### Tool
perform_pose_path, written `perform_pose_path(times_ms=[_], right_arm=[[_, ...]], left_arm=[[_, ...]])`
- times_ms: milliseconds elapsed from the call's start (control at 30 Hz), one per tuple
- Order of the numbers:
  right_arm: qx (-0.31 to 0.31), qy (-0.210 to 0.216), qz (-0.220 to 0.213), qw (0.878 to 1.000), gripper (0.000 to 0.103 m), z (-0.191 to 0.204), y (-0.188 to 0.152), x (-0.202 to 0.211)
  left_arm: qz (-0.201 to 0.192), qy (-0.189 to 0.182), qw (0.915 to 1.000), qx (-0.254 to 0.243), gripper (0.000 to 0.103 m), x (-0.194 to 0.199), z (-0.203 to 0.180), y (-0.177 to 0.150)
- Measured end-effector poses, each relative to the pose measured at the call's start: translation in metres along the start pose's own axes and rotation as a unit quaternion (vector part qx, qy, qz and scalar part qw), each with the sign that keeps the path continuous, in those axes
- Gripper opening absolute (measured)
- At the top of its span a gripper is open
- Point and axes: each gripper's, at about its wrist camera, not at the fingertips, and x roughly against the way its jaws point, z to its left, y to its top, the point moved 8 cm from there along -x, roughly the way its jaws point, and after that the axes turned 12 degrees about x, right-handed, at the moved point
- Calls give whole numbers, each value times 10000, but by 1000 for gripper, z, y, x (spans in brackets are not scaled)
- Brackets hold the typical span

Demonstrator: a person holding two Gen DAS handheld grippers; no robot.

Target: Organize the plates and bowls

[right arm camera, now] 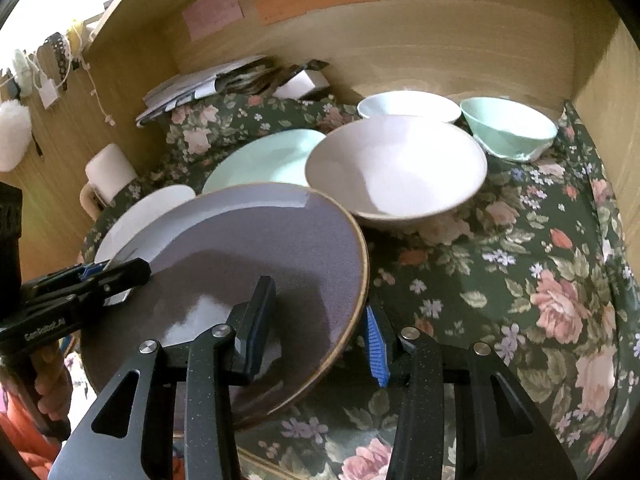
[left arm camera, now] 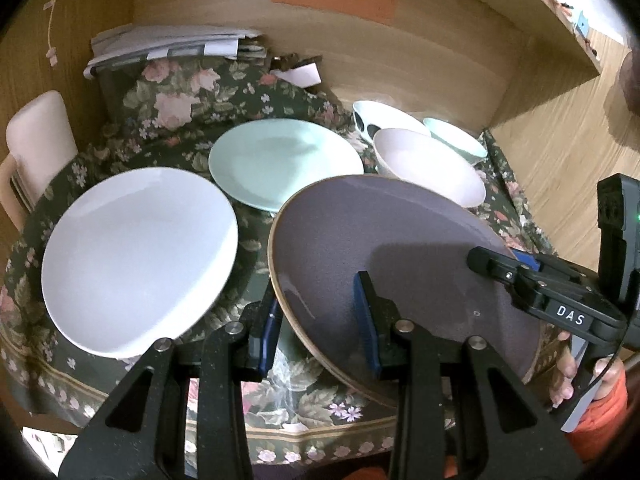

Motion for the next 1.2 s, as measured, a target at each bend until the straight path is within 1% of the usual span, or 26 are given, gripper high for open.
perform_pose_path(times_ms=[300, 467, 667, 833, 1000, 1133, 1200], right_arm=[[26, 46, 61, 10000, 38, 2, -8, -3], [-36, 137, 199, 9997, 38, 2, -13, -11], [-129, 83, 319, 9994, 38, -4, -20, -18], [-216, -27, 347, 9992, 38, -12, -22, -20], [-332, -78, 487, 9982, 38, -20, -27, -25], [-210, -128, 557, 9981, 39, -18, -28, -25], [-114, -234, 595, 9979, 39, -18, -27, -24]], left_arm=[[32, 28, 9999, 127, 35, -5, 5, -8], [127, 62, 9997, 221, 35, -11, 12, -12], [270, 77, 9994, 219, 35, -27, 15, -15], [285, 56, 9995, 148, 35, -36, 8, -13], [379, 54, 9992, 95, 35, -49, 3, -13], [411, 36, 9990, 147, 35, -53, 6, -14], [413, 80, 9991, 103, 35, -54, 7, -14]])
